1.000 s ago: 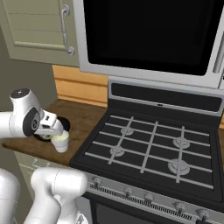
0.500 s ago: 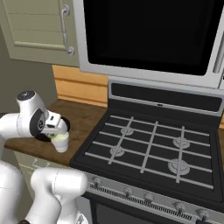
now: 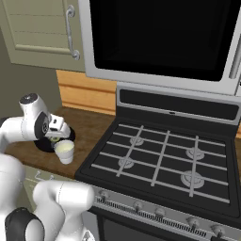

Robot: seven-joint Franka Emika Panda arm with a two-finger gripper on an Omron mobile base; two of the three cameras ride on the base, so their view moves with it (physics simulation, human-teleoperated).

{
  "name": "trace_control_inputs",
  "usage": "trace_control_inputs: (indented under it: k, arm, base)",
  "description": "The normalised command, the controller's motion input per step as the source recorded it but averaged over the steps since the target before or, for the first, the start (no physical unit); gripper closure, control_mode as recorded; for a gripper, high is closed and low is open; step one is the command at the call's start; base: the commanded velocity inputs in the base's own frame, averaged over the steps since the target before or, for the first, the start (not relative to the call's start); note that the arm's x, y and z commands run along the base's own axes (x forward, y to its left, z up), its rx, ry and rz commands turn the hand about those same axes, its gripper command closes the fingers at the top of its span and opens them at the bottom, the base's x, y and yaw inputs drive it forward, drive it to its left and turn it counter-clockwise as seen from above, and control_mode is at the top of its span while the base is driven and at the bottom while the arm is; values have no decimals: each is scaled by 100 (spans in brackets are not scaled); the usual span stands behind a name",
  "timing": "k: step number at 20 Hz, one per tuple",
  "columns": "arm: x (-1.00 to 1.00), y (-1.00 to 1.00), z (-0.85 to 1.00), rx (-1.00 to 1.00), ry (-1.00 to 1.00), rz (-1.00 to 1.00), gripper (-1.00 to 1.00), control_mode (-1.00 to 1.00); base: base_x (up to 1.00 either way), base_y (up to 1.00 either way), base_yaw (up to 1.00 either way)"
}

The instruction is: Grab a lemon wedge from the fridge and one ice cube from the ice bowl, and put them in the glass of lemonade.

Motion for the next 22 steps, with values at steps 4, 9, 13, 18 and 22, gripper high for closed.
trace_control_inputs:
  k: [4, 9, 13, 18, 22]
  arm:
    - [26, 0, -11, 0, 5, 0, 100, -100]
    - [11, -11, -18, 0, 1, 0, 100, -100]
    - [20, 0, -8, 0, 1, 0, 100, -100]
    - [15, 0, -35, 0, 0, 0, 100, -100]
    - [0, 0, -19, 0, 1, 0, 100, -100]
  base:
    - [0, 0, 0]
    - [0, 0, 0]
    - [0, 0, 0]
    - [0, 0, 0]
    - [0, 0, 0]
